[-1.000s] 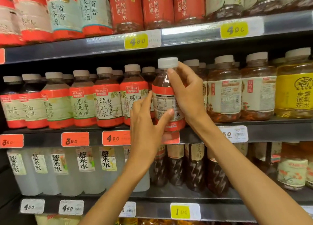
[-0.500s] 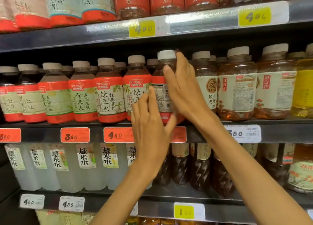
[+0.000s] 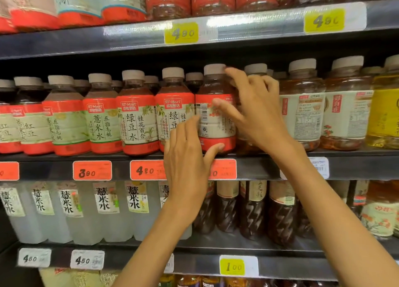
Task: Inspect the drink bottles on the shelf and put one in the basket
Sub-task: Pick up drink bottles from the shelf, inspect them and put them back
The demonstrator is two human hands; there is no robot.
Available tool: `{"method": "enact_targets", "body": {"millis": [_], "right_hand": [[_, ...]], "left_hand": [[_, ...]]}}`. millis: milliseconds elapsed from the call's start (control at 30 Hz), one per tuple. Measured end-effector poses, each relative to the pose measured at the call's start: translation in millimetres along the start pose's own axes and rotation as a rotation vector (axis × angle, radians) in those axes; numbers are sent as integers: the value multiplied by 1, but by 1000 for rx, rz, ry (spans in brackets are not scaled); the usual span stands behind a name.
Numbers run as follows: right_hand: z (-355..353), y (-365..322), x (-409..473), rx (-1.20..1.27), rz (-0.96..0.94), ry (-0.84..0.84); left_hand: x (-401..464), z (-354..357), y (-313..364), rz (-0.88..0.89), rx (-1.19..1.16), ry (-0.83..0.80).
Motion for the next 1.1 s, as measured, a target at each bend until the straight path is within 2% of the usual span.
{"method": "enact_targets", "body": {"millis": [133, 367, 533, 633, 700, 833, 933, 1000, 1100], "right_hand": [[4, 4, -7, -7, -52, -12], [8, 2, -9, -63, -36, 21], [2, 3, -5, 16, -34, -49], [-25, 17, -3, 45, 8, 115], [-37, 29, -3, -56, 67, 194], [-26, 35, 1, -338, 118, 98], [-21, 40, 0, -410, 102, 72], [-25, 41, 0, -380, 92, 102], [-35, 38, -3, -205, 93, 163]], "left_hand": [[-4, 2, 3, 18, 36, 22], [-6, 6, 8, 10, 102, -10], [-8, 5, 11, 16, 144, -62], [-11, -2, 13, 41, 90, -16], [-14, -7, 22, 86, 15, 47], [-13, 4, 52, 193, -21, 18], [-12, 17, 60, 168, -35, -38], [-11, 20, 59, 141, -67, -39], [-12, 20, 58, 138, -81, -27]]}}
Point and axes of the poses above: each hand's wrist, its own x-axis towards the middle knuckle, its own z-axis out of the palm, y = z × x, the point moved 6 cm from there along x, towards the middle knuckle, and after that the axes turned 10 degrees about x, right-handed, at the moved point
